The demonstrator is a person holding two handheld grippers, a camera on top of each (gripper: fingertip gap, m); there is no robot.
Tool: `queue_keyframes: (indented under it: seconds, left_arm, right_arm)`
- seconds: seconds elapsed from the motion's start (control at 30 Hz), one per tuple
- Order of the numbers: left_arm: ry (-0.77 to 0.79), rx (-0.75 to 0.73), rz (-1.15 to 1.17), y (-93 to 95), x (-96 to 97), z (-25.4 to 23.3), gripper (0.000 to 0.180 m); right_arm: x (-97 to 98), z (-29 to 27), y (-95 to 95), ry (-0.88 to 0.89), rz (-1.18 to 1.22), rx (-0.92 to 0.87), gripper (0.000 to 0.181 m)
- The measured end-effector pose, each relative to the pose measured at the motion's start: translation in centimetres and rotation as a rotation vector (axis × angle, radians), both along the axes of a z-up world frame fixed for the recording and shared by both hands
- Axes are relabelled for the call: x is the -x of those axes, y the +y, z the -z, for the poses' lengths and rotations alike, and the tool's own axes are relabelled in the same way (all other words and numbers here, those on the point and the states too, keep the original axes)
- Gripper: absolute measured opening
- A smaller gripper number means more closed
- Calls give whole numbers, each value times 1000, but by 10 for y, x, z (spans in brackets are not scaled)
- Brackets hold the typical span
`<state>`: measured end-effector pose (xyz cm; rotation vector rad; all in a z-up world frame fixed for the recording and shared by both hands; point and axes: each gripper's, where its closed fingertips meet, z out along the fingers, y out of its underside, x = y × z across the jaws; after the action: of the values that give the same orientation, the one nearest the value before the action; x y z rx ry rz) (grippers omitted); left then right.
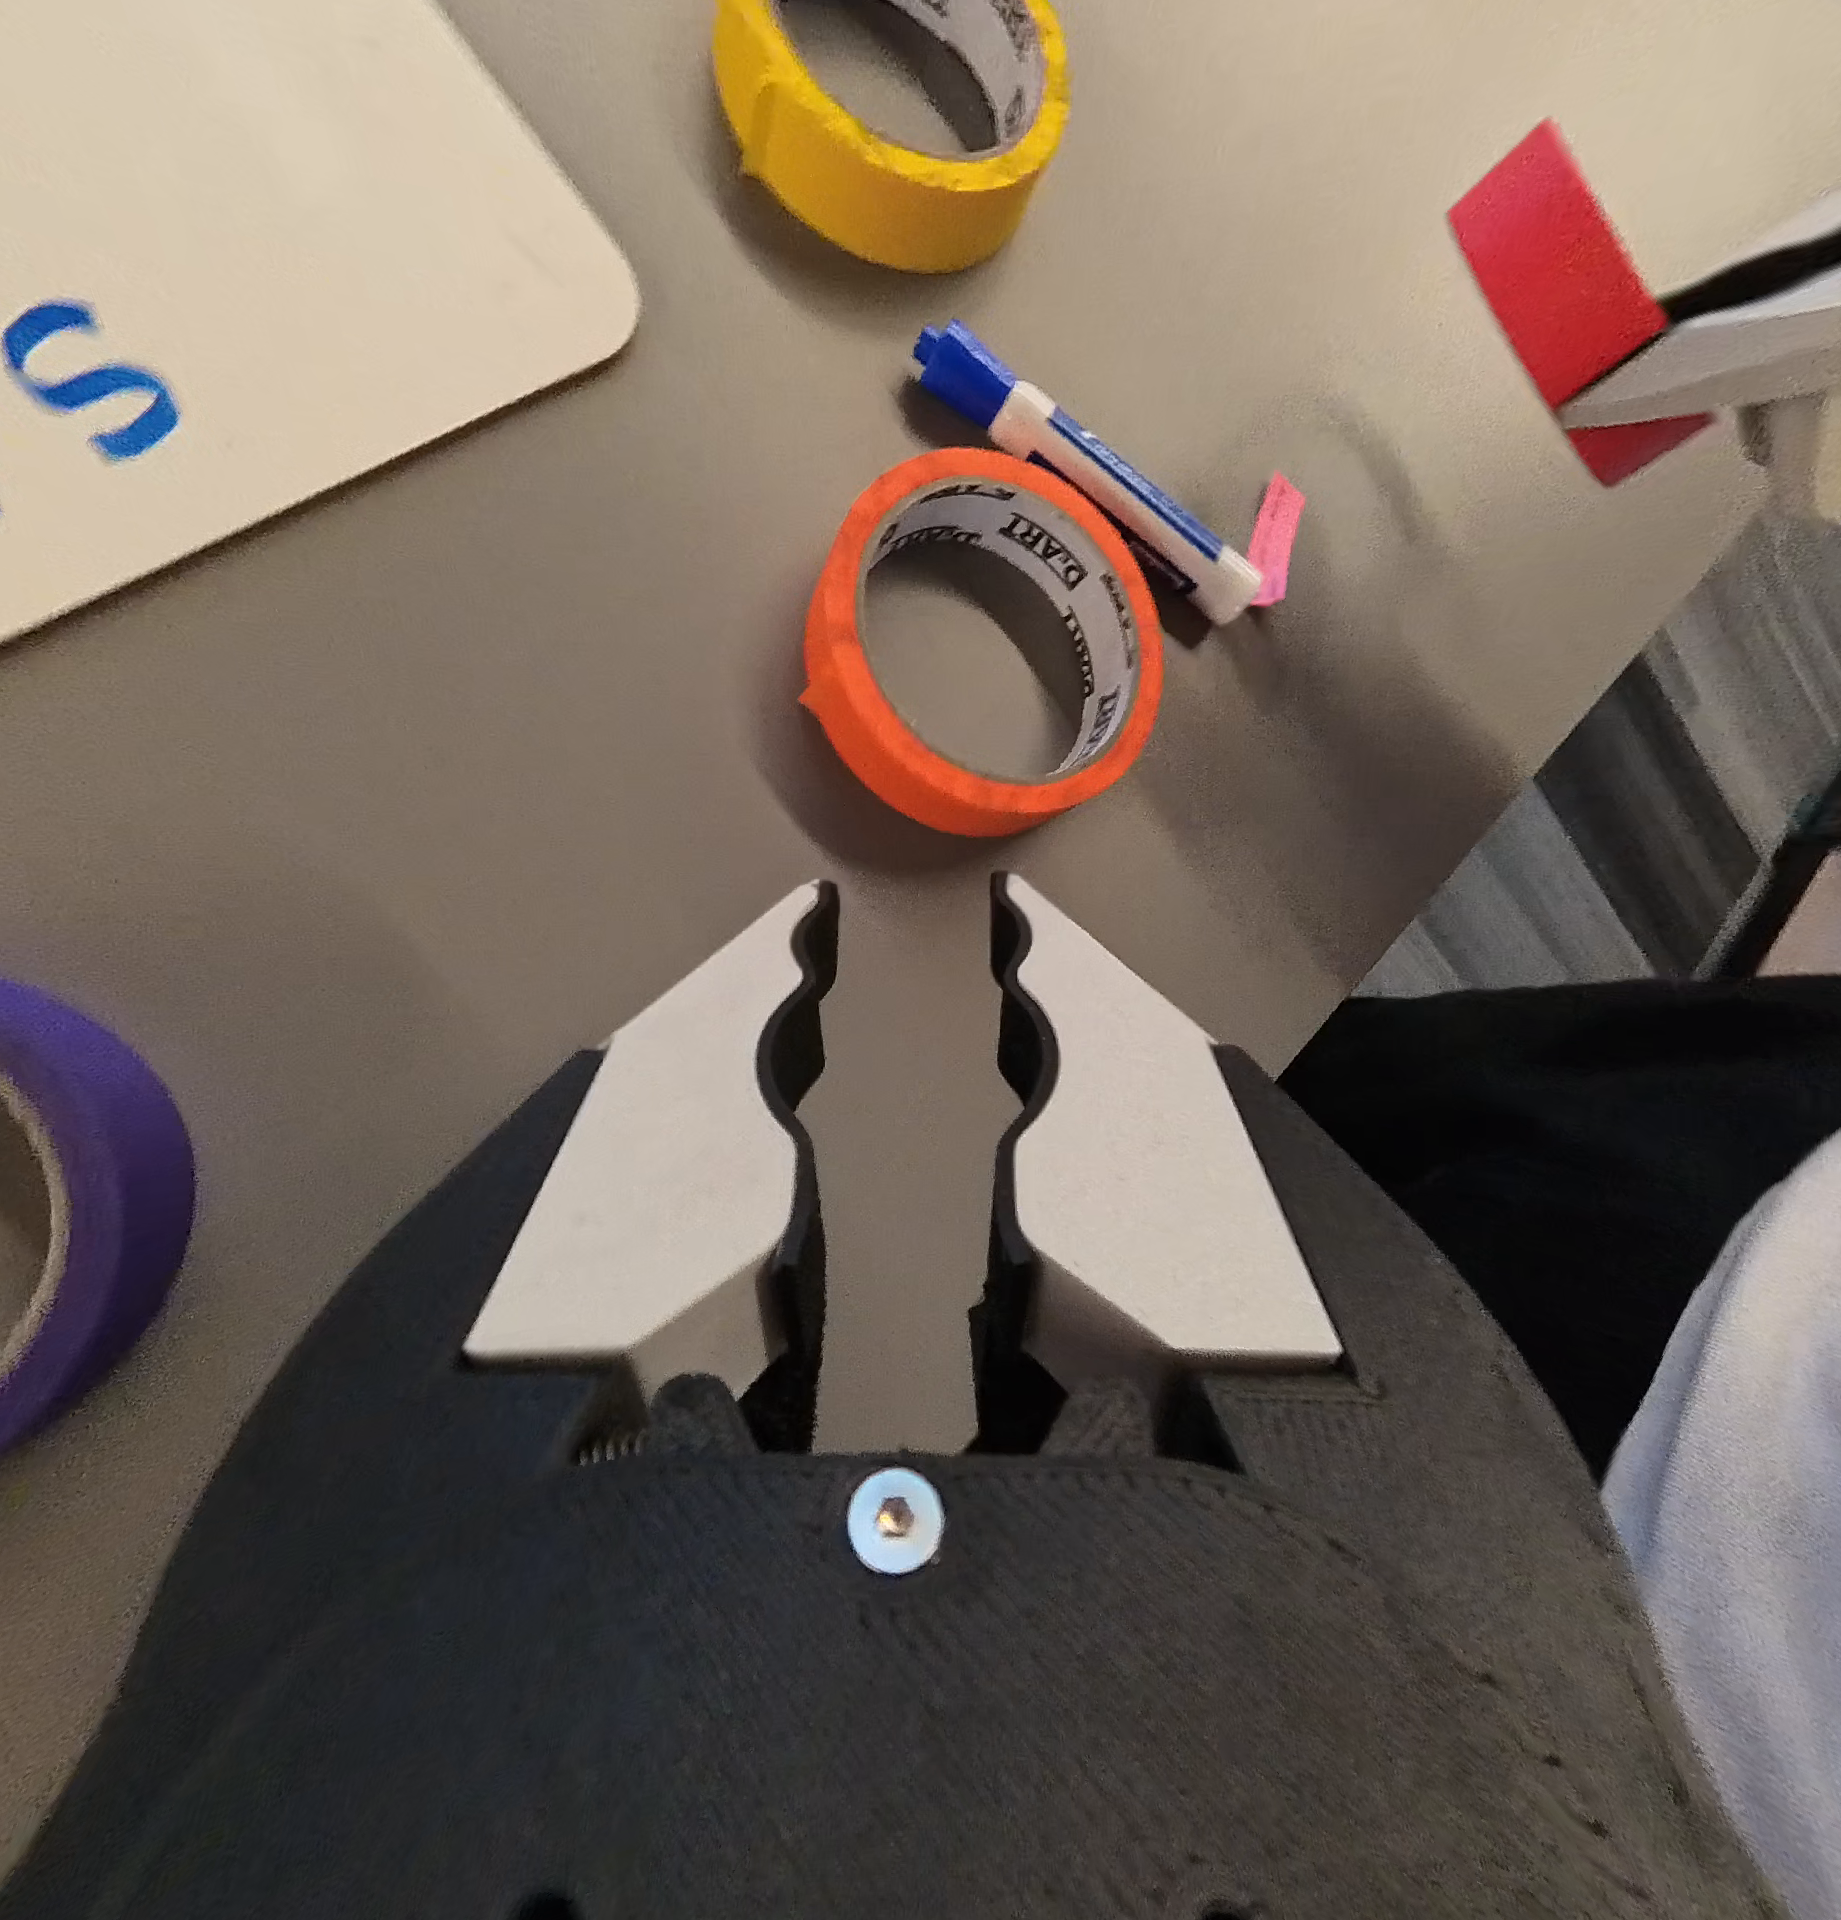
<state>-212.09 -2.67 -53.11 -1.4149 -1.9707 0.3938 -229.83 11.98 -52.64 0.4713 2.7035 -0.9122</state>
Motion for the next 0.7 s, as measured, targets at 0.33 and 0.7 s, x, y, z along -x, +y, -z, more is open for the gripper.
queue_keyframes:
  seconds: [0.33,0.7]
  left_arm:
    - [-30,-3,-465,-37,-134,4,27]
    - [-58,38,-712,-24,-248,-6,25]
  right_arm:
    - [-215,-46,-143,-3,-761,210,8]
    - [-267,48,-153,255,-1058,13,9]
